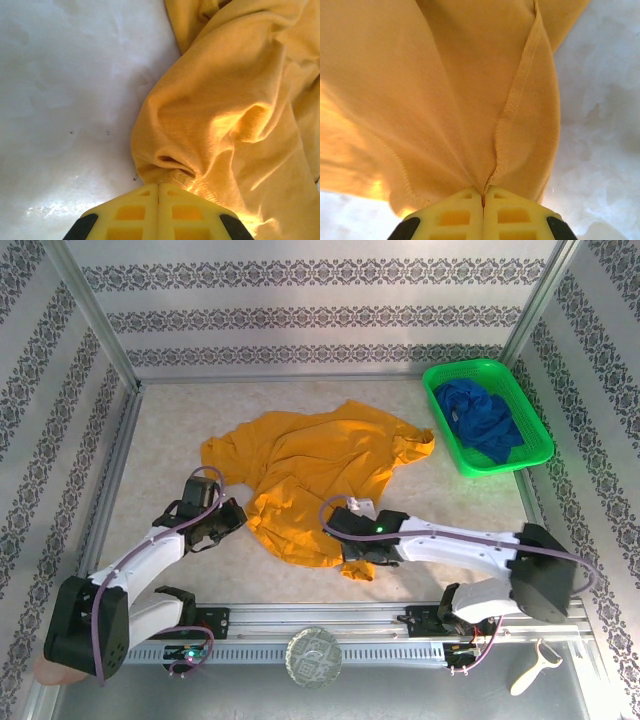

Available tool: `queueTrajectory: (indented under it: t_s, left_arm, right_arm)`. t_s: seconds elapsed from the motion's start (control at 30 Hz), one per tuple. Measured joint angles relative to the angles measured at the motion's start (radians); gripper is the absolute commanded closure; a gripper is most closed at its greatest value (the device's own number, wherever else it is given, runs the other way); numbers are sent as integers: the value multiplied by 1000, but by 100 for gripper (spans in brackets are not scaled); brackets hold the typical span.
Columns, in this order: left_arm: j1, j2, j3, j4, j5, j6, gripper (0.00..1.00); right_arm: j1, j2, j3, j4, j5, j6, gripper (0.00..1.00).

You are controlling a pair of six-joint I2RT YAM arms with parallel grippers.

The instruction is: Fold the inside-out t-shirt

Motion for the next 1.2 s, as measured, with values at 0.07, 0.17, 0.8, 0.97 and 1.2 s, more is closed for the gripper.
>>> queueTrajectory:
  t_s: [0.07,0.17,0.8,0.97,1.2]
  left_arm:
    - [0,-23,25,-34,-8,-3,100]
    - [12,-48,125,-90,-18,-3,100]
    - [261,48,728,-130,117,-23,88]
    - [29,54,458,-121,120,-36,60]
    - [-304,363,384,-6,94,-97,37]
  right_arm:
    - [-24,-110,11,0,-3,-17,100]
    - [-139,-295,71,5,-46,-55,100]
    - [-747,-406,193,29,-552,-251,100]
    - [-743,-516,-82,-16,-514,-245,100]
    - [-757,-650,-185,-71,-455,-201,100]
